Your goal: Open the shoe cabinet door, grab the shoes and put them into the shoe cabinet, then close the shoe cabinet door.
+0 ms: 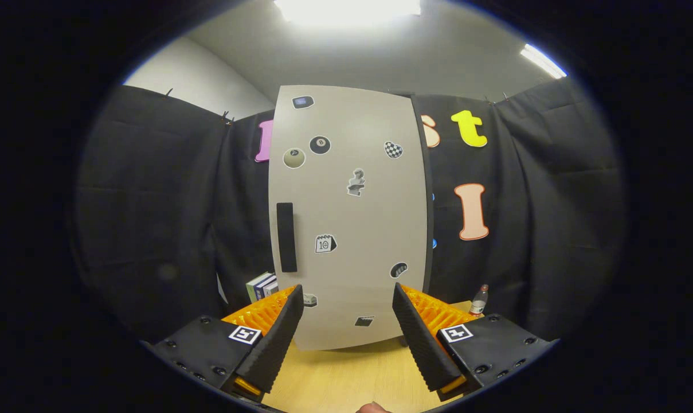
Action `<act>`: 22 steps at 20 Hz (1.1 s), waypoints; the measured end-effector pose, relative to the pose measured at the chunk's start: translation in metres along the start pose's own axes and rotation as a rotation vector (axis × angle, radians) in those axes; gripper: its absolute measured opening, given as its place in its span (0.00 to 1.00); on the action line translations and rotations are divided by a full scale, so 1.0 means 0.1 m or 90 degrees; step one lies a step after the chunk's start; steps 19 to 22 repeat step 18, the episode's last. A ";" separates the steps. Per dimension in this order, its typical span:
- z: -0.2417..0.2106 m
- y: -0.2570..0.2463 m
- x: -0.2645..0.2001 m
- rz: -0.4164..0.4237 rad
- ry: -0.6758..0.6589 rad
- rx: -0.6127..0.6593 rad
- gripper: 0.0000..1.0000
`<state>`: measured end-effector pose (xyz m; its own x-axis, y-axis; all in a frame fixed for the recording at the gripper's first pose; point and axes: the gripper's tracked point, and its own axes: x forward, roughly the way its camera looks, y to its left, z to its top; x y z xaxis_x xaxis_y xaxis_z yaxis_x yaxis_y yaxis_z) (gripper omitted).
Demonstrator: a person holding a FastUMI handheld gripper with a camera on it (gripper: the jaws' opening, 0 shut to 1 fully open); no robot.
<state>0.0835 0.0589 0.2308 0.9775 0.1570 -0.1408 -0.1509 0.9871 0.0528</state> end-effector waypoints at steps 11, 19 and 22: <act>-0.31 -0.26 -0.30 -0.028 -0.029 -0.006 0.98; -0.42 -0.18 -0.15 -0.026 -0.009 0.003 0.98; -0.42 -0.18 -0.15 -0.026 -0.009 0.003 0.98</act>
